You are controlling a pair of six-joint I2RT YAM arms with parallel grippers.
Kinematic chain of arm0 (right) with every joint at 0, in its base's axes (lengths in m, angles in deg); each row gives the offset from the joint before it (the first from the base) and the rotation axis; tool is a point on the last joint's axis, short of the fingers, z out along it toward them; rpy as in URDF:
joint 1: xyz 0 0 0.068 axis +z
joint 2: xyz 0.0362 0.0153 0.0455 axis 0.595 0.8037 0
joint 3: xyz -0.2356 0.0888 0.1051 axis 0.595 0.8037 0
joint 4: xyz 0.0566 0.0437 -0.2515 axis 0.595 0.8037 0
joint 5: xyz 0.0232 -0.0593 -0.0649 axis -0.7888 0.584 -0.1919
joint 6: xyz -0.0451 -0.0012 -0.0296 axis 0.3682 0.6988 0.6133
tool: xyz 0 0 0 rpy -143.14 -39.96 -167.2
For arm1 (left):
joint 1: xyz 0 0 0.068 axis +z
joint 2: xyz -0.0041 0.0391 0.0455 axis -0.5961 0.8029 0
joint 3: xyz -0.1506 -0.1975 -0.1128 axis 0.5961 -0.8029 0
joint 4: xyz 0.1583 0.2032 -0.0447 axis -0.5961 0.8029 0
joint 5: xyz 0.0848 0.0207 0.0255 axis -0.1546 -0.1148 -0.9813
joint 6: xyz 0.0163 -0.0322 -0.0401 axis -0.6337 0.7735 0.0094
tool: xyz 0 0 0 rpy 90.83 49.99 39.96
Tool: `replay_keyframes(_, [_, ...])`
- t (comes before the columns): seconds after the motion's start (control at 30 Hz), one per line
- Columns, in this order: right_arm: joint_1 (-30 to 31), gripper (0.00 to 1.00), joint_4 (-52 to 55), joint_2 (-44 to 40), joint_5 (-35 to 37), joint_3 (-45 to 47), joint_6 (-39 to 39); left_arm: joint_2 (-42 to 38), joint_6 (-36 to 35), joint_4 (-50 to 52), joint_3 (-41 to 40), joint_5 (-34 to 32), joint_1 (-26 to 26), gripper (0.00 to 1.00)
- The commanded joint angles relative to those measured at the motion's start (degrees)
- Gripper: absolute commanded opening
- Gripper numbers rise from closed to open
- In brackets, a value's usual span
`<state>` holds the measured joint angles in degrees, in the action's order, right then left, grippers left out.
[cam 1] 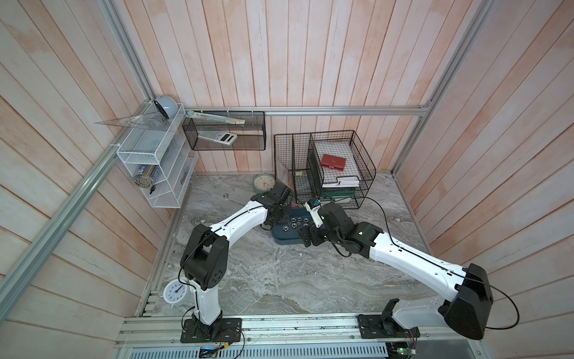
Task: Put the nuts on the desktop into the storage box
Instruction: Place the nut in the storage box.
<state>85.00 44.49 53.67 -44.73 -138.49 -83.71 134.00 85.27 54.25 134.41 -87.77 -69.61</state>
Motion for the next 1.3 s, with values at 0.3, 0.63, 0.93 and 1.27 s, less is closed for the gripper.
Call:
replay_keyframes(0.3, [-0.24,0.98,0.67,0.35,0.88,-0.47,-0.75,6.28,-0.42,0.03,0.53,-0.03,-0.06,0.22])
replay_keyframes(0.63, [-0.33,0.98,0.63,1.09,0.97,-1.01,-0.30,9.21,-0.95,2.97,2.97,-2.17,-0.07,0.23])
replay_keyframes(0.93, [-0.41,0.98,0.58,1.85,0.80,-1.49,-0.05,9.77,-1.34,3.61,3.72,-4.35,-0.12,0.24])
replay_keyframes(1.27, [-0.49,0.98,0.72,2.33,0.68,-1.98,0.06,11.69,-2.08,4.12,6.21,-5.83,-0.06,0.24])
